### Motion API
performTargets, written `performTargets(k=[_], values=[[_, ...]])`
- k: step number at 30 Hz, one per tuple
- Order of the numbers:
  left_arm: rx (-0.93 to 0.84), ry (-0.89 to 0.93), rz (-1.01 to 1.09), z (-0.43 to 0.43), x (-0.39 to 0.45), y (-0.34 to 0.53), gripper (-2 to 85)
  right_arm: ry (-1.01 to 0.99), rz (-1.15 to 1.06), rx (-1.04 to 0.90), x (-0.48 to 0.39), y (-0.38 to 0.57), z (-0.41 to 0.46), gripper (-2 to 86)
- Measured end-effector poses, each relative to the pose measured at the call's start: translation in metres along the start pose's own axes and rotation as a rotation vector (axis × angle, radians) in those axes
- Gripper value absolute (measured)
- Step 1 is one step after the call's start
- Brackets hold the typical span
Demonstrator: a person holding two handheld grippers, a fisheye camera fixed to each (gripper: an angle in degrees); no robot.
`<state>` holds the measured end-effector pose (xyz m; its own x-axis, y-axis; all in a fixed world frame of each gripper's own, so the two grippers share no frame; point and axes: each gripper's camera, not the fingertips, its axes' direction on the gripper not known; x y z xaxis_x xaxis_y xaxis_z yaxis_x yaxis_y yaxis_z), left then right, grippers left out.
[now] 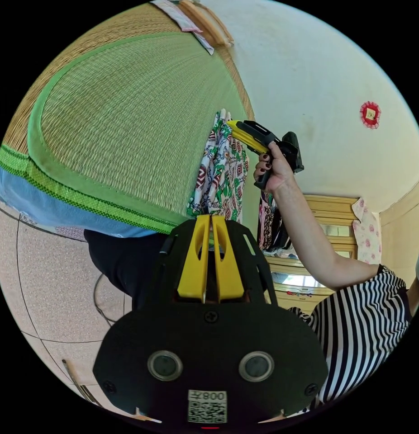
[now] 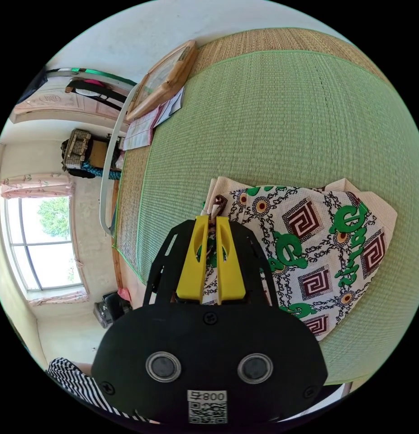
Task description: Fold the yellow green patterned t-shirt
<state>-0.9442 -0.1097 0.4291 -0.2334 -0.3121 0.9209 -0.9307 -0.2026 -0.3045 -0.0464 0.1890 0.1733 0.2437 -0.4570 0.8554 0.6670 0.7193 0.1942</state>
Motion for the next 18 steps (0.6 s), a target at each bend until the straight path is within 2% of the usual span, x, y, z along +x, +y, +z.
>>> performTargets(k=[7,18], values=[[-0.007,0.044,-0.039,-0.029,0.011,0.004,2.1,0.058,-0.062,-0.02,0.004,-0.012,0.02,2.9],[0.027,-0.036,0.014,-0.063,0.046,0.024,3.9,0.08,-0.152,-0.006,0.017,-0.014,0.016,2.9]])
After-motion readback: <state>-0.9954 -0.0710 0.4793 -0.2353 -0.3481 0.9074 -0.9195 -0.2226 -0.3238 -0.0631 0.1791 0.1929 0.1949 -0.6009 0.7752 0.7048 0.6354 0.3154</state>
